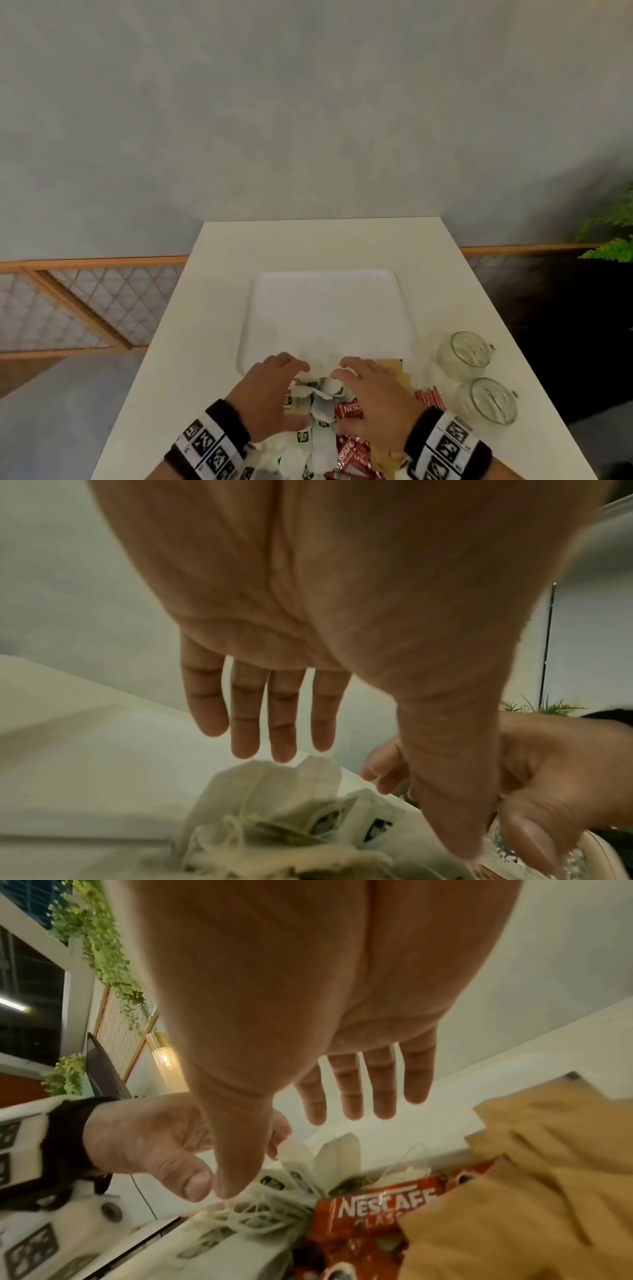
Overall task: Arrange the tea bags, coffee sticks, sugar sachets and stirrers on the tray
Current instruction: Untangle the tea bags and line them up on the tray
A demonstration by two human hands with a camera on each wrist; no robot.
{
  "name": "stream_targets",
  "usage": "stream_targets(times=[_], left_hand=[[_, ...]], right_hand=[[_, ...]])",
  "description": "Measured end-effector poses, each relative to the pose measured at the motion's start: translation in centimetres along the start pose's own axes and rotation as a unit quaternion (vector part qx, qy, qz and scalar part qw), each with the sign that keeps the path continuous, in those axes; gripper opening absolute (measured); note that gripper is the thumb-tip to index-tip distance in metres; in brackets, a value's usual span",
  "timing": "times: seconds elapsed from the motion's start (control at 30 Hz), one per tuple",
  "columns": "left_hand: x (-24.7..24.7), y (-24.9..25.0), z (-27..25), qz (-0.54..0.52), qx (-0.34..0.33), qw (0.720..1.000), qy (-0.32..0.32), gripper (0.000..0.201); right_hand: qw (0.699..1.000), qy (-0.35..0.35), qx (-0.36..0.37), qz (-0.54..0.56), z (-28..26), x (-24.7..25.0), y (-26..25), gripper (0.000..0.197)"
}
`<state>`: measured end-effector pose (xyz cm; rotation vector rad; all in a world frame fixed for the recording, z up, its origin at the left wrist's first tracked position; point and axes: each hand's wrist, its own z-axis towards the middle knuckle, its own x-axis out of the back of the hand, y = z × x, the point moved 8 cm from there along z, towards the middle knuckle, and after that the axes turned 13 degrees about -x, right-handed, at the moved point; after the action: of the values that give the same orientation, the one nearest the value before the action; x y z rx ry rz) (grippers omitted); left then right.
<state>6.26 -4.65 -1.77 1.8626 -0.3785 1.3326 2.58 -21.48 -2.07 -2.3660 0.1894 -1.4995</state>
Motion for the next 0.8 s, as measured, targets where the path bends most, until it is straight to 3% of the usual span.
stream_targets(times=[0.07,0.17,0.3,0.5,0.6,0.8], left_hand=[[-0.4,-0.2,0.2,0.002,-0.011,1.000,-0.025,0.085],[-1.0,-0.2,0.6,0.027,-0.035,0.998,-0.044,0.083],[-2.1,0.1,0.7,0.048,-0.047,0.996,-0.063,0.061],[-1.5,0.2,1.0,0.010,-0.056,0.998,0.000,0.022],[-1.2,-0.4,1.1,-0.017,-0.049,0.998,0.022,0.018],[0.4,-1.3,0.7,-0.096,-0.038,0.991,0.085,0.019]], right_hand=[[1.000,0.006,0.006,-0.025,0.5,-0.5,-0.7,0.082],[0.996,0.050,0.031,-0.060,0.9,-1.1,-1.9,0.068],[0.995,0.065,0.025,-0.076,1.2,-2.1,-2.2,0.049],[0.992,0.117,0.037,-0.036,1.0,-2.2,-2.1,0.035],[0.989,0.143,0.042,-0.019,1.1,-2.0,-1.7,0.032],[0.991,0.120,0.040,0.048,0.7,0.5,-1.2,0.029]])
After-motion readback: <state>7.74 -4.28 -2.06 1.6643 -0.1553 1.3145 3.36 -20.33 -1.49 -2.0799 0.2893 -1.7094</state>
